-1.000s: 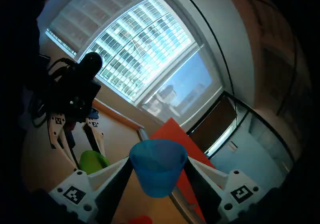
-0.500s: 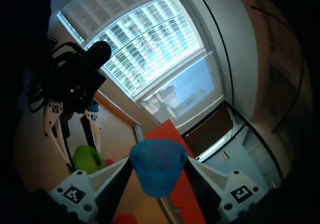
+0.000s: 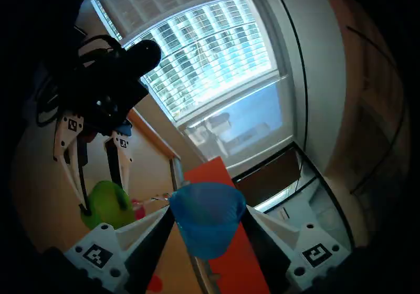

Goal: Pour water

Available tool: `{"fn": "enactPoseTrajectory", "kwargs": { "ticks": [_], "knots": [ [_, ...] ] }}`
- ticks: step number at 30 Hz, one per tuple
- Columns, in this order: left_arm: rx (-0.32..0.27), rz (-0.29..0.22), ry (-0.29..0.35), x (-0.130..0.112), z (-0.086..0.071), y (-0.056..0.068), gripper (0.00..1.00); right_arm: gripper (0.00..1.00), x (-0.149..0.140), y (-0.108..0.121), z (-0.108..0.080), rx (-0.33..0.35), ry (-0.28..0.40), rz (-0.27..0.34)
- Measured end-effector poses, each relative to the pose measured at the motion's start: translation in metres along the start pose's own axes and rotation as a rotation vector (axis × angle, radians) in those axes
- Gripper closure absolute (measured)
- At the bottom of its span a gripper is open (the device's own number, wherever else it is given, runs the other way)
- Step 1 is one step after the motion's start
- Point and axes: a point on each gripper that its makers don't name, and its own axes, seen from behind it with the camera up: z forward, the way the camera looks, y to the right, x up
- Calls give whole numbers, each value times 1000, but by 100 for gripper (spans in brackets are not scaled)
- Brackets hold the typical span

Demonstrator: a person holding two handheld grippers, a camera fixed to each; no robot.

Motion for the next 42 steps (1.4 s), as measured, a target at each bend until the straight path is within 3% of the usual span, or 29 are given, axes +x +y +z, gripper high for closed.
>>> {"fn": "enactPoseTrajectory", "kwargs": {
  "ticks": [42],
  "knots": [
    [-3, 15, -1, 1, 0, 0, 15, 11, 12, 14, 3, -42, 12, -182]
  ]
}}
